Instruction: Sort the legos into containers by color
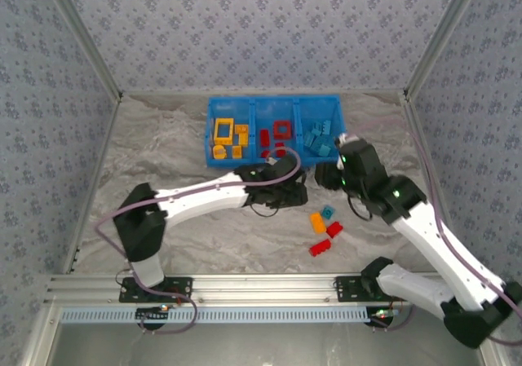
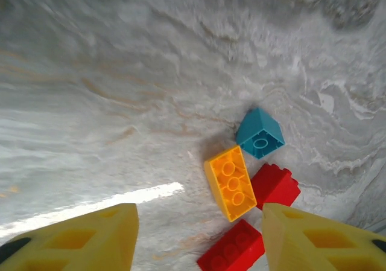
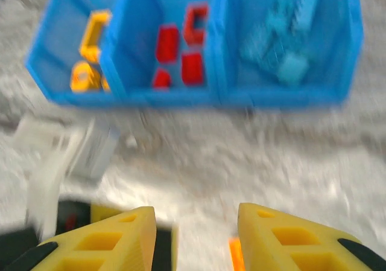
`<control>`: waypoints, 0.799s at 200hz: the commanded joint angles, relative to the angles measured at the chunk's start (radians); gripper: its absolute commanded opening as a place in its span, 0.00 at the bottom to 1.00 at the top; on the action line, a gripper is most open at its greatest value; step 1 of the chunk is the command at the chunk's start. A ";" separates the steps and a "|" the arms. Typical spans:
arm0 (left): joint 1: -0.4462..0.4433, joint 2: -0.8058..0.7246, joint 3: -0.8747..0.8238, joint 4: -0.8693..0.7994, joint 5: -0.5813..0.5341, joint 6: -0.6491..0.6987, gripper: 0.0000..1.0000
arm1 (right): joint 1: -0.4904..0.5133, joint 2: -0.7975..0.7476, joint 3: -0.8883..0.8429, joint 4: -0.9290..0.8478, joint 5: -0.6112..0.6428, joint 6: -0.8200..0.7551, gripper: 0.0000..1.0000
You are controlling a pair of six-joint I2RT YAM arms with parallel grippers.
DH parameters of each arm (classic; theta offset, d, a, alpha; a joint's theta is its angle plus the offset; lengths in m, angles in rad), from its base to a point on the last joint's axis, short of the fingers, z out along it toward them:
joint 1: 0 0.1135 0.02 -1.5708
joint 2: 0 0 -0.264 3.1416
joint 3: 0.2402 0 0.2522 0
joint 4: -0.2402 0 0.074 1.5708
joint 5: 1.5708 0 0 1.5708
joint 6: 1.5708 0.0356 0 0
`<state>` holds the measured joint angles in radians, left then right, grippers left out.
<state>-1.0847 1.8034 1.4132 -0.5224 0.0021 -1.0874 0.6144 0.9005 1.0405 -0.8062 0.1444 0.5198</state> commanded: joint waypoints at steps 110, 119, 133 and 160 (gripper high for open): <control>-0.089 0.319 0.235 -0.058 0.248 -0.239 0.63 | 0.085 -0.331 -0.108 -0.403 0.115 0.334 0.48; -0.088 0.328 0.240 -0.061 0.240 -0.239 0.63 | 0.087 -0.331 -0.108 -0.400 0.115 0.333 0.48; -0.087 0.341 0.251 -0.072 0.227 -0.240 0.63 | 0.087 -0.332 -0.109 -0.395 0.115 0.332 0.48; -0.081 0.366 0.275 -0.080 0.212 -0.243 0.63 | 0.090 -0.331 -0.115 -0.375 0.110 0.329 0.48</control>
<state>-1.1652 2.1429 1.6424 -0.5598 0.2241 -1.3048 0.6968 0.5739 0.9287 -1.1744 0.2321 0.8272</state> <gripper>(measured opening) 0.628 0.479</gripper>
